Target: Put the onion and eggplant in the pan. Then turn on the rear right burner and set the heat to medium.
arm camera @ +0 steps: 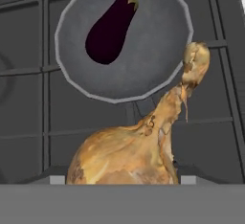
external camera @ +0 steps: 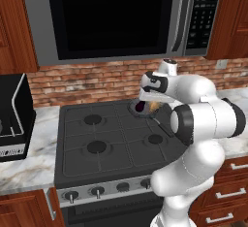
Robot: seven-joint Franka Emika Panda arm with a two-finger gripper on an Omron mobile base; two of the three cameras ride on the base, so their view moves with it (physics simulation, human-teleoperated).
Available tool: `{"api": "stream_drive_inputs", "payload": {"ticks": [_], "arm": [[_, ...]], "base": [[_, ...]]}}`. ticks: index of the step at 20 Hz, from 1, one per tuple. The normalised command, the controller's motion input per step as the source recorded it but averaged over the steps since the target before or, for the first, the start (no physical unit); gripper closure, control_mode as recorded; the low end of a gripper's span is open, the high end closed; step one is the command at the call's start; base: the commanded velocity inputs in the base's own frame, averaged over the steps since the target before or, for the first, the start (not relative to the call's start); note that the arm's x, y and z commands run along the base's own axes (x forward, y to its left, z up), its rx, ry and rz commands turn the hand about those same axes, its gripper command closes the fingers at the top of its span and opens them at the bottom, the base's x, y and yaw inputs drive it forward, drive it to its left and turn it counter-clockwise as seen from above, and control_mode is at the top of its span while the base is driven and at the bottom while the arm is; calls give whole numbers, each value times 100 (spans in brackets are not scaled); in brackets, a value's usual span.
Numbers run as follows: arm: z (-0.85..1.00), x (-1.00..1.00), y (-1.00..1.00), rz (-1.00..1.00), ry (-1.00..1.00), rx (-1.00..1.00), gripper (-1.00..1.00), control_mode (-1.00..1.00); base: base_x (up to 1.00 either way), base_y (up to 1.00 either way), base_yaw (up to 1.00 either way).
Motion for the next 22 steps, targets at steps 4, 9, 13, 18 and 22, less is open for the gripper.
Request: {"api": "stream_drive_inputs", "payload": {"ticks": [4,9,13,18,22], "arm": [[0,42,-11,-2,9,0,100,-100],[-2,45,-14,-3,11,0,100,-100],[-31,41,-10,-3,9,0,100,-100],[-47,44,-7,-2,8,0,100,-100],[-28,39,0,-1,5,0,100,-100]], "base": [[0,0,0],[0,0,0],[0,0,0],[0,0,0],[0,0,0]]}}
